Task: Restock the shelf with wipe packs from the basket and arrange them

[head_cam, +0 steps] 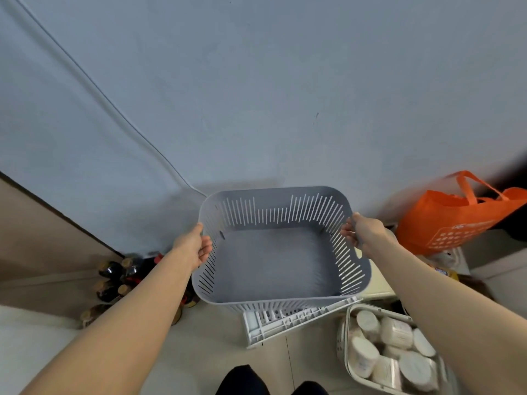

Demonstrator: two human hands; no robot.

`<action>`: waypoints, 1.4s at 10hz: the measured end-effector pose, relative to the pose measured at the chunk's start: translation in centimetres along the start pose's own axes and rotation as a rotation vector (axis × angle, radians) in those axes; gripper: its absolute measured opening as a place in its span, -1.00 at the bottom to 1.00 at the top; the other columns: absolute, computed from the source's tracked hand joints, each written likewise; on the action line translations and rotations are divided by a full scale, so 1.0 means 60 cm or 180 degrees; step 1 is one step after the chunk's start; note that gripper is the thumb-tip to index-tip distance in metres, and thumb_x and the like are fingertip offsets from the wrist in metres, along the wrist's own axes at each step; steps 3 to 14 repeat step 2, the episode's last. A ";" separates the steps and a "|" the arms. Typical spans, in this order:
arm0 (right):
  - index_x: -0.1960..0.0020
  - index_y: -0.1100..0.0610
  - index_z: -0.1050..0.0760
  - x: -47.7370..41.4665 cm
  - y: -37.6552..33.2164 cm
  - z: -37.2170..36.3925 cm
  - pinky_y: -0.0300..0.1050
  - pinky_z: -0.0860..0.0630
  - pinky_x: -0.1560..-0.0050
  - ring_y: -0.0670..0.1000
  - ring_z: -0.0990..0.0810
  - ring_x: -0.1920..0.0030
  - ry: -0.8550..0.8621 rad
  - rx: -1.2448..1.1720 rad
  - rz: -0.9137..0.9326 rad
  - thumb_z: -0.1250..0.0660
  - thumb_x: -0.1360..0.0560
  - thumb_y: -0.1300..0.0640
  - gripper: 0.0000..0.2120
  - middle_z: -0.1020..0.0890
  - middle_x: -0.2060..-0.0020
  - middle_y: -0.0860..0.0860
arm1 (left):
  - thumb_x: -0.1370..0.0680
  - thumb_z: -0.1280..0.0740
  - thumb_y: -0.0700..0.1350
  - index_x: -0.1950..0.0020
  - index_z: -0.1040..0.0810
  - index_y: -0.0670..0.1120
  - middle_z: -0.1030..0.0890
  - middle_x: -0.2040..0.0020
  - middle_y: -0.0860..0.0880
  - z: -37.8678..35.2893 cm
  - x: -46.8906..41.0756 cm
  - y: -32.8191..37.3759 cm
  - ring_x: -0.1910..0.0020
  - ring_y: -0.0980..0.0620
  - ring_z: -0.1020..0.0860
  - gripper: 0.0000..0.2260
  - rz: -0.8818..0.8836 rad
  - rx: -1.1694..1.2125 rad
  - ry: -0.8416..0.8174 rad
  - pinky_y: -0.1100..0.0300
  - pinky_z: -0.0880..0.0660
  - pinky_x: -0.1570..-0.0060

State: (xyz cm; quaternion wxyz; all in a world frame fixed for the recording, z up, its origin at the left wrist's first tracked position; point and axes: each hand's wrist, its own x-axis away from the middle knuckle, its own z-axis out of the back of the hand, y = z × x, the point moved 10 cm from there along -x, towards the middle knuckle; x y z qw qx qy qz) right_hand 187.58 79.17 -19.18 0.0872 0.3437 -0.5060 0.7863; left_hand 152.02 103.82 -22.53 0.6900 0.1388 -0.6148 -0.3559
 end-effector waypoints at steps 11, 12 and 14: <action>0.10 0.35 -0.54 0.030 -0.055 0.018 -0.10 -0.39 0.30 0.10 -0.42 0.36 0.0206 0.1209 0.0730 -0.19 -0.55 0.13 -0.72 -0.51 0.35 0.21 | -0.57 -0.25 0.06 -0.16 -0.47 -0.30 -0.56 0.04 -0.21 0.017 0.029 0.045 0.12 -0.16 -0.54 -0.59 -0.0409 -0.0660 0.0307 0.05 -0.46 0.09; 0.10 0.35 -0.54 0.030 -0.055 0.018 -0.10 -0.39 0.30 0.10 -0.42 0.36 0.0206 0.1209 0.0730 -0.19 -0.55 0.13 -0.72 -0.51 0.35 0.21 | -0.57 -0.25 0.06 -0.16 -0.47 -0.30 -0.56 0.04 -0.21 0.017 0.029 0.045 0.12 -0.16 -0.54 -0.59 -0.0409 -0.0660 0.0307 0.05 -0.46 0.09; 0.10 0.35 -0.54 0.030 -0.055 0.018 -0.10 -0.39 0.30 0.10 -0.42 0.36 0.0206 0.1209 0.0730 -0.19 -0.55 0.13 -0.72 -0.51 0.35 0.21 | -0.57 -0.25 0.06 -0.16 -0.47 -0.30 -0.56 0.04 -0.21 0.017 0.029 0.045 0.12 -0.16 -0.54 -0.59 -0.0409 -0.0660 0.0307 0.05 -0.46 0.09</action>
